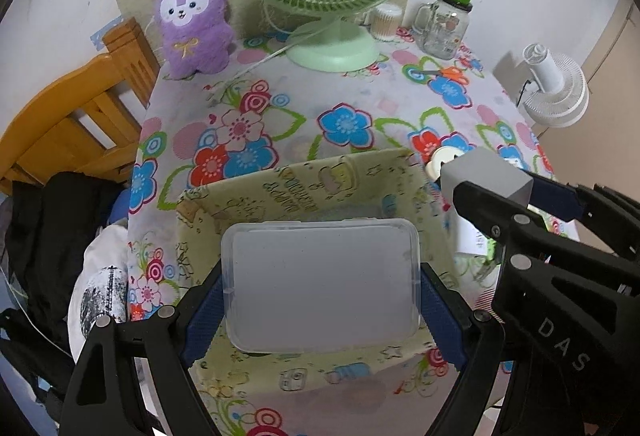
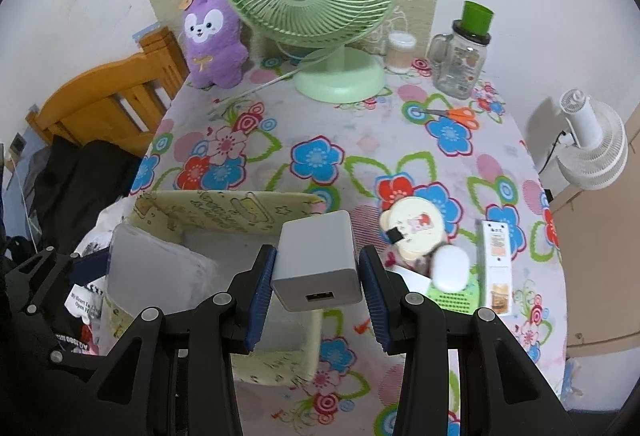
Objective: Organize rigid objects
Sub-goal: 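Carry the power bank with left gripper while right gripper carries the cube into the fabric box, then open left gripper releasing the power bank while right gripper releases the cube inside the box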
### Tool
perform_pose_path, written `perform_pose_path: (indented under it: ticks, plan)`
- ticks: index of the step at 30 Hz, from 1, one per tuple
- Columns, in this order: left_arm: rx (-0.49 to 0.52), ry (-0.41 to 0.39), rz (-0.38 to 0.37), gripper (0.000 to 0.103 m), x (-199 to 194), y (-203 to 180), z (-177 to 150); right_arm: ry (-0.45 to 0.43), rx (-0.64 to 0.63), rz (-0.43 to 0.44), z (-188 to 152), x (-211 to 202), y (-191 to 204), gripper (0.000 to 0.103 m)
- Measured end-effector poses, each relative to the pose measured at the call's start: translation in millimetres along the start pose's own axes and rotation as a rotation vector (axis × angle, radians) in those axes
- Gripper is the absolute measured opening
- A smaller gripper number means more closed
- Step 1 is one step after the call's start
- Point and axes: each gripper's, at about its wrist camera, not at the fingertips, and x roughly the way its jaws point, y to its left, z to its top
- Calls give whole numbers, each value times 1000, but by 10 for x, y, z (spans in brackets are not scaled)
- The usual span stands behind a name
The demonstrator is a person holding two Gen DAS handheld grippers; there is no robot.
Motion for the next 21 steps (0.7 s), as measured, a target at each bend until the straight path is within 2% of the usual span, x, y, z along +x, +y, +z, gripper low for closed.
perform_pose_path:
  ticks: [15, 21]
  plan:
    - [-19, 66, 15, 89, 310, 286, -29, 58, -37, 33, 124, 426, 328, 46]
    - [-30, 96, 13, 90, 427, 341, -44, 93, -42, 7, 137, 629, 387, 46]
